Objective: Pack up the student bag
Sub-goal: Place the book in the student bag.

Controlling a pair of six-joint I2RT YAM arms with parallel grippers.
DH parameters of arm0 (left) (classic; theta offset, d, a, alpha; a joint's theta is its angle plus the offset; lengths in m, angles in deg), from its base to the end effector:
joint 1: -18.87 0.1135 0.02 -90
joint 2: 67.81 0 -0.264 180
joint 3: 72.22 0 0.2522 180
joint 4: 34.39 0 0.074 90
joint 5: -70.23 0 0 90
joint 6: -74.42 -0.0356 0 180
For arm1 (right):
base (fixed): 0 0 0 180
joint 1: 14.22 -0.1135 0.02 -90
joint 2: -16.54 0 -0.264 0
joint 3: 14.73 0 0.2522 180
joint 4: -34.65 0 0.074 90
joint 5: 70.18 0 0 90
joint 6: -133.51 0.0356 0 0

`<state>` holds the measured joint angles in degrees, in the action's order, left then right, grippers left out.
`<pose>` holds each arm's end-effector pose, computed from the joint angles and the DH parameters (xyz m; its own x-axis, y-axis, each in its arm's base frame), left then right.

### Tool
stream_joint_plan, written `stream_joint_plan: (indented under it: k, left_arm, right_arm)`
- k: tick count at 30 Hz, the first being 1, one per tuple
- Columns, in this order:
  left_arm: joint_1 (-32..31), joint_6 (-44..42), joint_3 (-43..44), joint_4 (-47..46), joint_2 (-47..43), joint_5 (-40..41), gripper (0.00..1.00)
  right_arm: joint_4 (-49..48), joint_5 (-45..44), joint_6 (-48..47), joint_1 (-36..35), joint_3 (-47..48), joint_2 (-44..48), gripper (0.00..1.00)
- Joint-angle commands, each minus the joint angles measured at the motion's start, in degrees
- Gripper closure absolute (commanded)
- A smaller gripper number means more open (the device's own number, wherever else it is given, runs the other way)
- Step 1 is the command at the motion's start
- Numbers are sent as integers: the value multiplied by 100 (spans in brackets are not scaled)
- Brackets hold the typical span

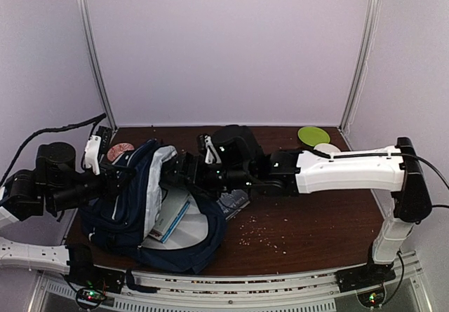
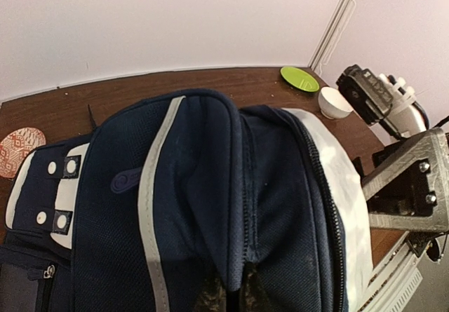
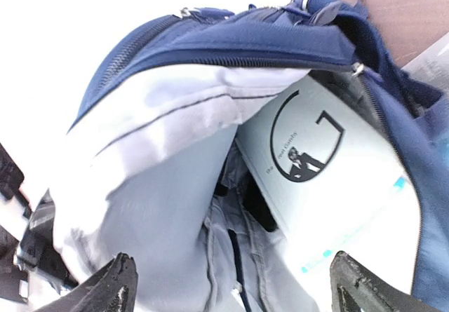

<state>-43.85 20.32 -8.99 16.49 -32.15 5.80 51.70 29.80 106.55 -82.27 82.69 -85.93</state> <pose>0.0716 -0.1054 0.3421 -0.5105 -0.1641 -0.8441 0.3959 0.8265 -0.4002 0.1547 0.4005 0.3080 -0.9315 0.0372 -0.3619 -0.3160 0.4104 0.8554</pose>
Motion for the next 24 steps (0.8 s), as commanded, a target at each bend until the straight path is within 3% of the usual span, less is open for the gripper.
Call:
stream_joint_plan:
  k: [1,6,9,14,15,17,18,24]
  left_arm:
    - [-12,-142,267,-1303,-249,412,100]
    - [-12,69,578,218,22,613,100]
    - [-12,339,694,990,343,478,86]
    - [-12,848,655,1760,617,408,80]
    - [-12,874,656,1882,645,357,73]
    - [-12,868,723,1989,672,210,41]
    - [-12,854,790,2007,666,150,32]
    - [-12,727,1455,1918,651,350,3]
  right_arm:
    - [720,-413,-735,70,-446,649,5]
    - [1265,-1176,-1681,531,-1378,1734,6]
    - [984,-1341,-2039,1092,-2260,2167,6]
    - [258,-938,-2428,1955,-2876,1779,8]
    - [216,-886,-2580,2025,-2800,1572,8]
    - [377,-795,-2790,2078,-2407,1125,8]
    - [391,-750,-2888,2083,-2262,966,8]
    - [82,-700,-2808,2134,-2044,458,8]
